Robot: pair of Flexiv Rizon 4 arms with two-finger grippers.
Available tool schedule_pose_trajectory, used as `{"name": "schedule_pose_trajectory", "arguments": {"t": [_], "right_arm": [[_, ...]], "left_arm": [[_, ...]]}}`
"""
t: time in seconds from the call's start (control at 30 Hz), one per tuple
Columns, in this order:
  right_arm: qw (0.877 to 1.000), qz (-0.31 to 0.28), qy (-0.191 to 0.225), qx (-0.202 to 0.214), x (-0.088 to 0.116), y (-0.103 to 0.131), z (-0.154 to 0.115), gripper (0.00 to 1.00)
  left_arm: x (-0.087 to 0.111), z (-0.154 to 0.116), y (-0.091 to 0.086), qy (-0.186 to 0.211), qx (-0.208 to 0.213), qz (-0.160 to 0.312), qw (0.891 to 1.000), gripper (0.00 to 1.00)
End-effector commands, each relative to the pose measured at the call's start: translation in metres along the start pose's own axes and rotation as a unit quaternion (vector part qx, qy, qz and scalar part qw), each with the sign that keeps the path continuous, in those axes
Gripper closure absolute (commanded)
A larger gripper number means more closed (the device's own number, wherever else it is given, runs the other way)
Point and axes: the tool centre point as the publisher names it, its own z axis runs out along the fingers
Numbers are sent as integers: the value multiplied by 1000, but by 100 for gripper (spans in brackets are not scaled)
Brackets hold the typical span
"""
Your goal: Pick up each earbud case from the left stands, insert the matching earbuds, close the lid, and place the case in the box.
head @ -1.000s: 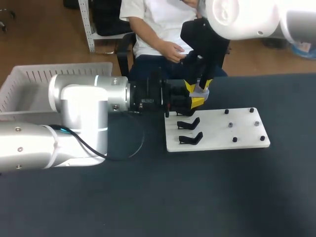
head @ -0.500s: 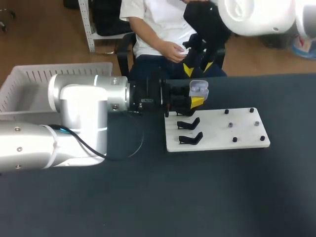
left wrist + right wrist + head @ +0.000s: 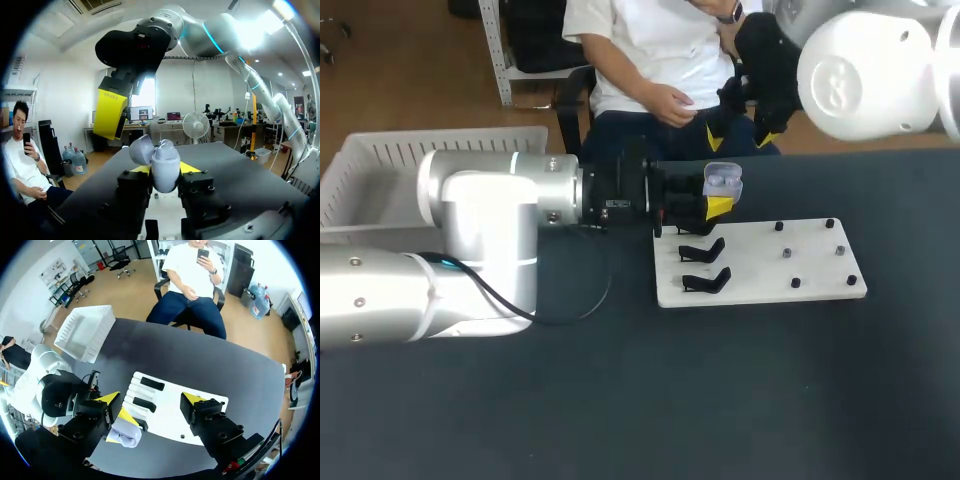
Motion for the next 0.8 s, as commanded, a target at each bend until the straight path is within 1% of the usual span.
{"name": "schedule_pose_trajectory", "arguments": {"t": [0.03,0.2,0.27,0.37,0.4,0.57,0.67,0.77,0.8], "right_arm": [[1000,8,1,5,8,-2,5,24],[1000,14,10,9,23,-3,2,24],[1000,16,11,9,30,-4,0,21],[1000,24,5,3,38,-3,-3,23],[1000,29,1,1,40,-2,-4,21],[999,35,-5,-12,50,3,-7,19],[999,42,-8,-15,52,2,-7,20],[997,65,-44,-16,54,-5,-16,17],[995,79,-63,-16,55,-11,-22,9]], "left_arm": [[0,0,-1,-1,-2,1,1000,100],[0,0,-1,-1,-2,1,1000,100],[0,0,-1,-1,-2,1,1000,100],[0,0,-1,-1,-2,1,1000,100],[0,0,-1,-1,-2,1,1000,100],[0,0,-1,-1,-2,1,1000,100],[0,0,-1,-1,-2,1,1000,100],[0,0,-1,-1,-2,1,1000,100],[0,0,-1,-1,-2,1,1000,100]]}}
